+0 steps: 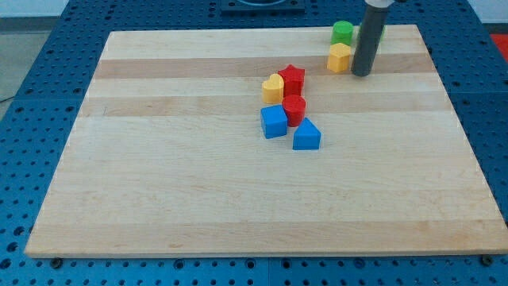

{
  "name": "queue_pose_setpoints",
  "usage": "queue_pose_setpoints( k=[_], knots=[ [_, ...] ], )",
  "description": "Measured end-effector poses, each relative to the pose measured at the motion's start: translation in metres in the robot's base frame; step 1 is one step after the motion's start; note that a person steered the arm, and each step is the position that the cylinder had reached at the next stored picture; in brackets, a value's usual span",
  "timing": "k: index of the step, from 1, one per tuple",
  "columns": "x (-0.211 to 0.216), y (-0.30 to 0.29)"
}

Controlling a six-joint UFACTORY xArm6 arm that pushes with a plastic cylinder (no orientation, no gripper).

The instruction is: Push the yellow hexagon to the bottom of the green star

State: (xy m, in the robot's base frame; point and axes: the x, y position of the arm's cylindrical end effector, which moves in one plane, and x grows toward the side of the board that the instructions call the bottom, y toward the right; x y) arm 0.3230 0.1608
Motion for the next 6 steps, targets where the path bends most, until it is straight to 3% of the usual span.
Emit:
queue_pose_setpoints(
  k=[1, 2, 3, 4, 6],
  knots=[
    [0.006, -0.049],
    [-0.015, -0.094],
    [-0.047, -0.091],
    [-0.052, -0.052],
    [-0.013, -0.079]
  ],
)
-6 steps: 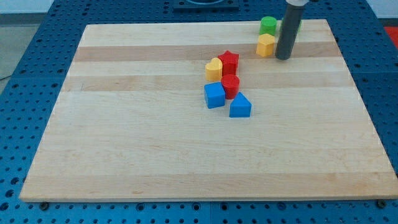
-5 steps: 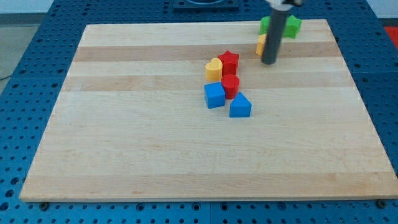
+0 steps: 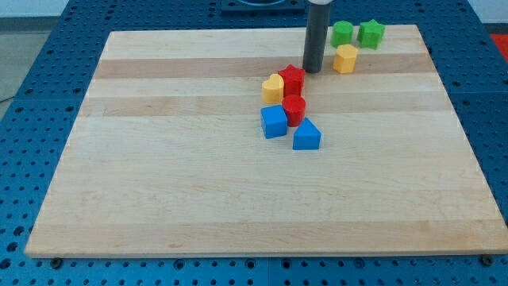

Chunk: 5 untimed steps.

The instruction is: Push the yellow hexagon to the bottom of the green star

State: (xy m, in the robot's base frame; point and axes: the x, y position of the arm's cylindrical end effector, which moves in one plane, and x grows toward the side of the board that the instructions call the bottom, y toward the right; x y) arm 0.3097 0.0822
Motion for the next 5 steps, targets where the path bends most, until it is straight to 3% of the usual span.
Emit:
queue_pose_setpoints(
  k=[3, 5],
  knots=[
    [-0.022, 0.089],
    [-0.005, 0.099]
  ],
)
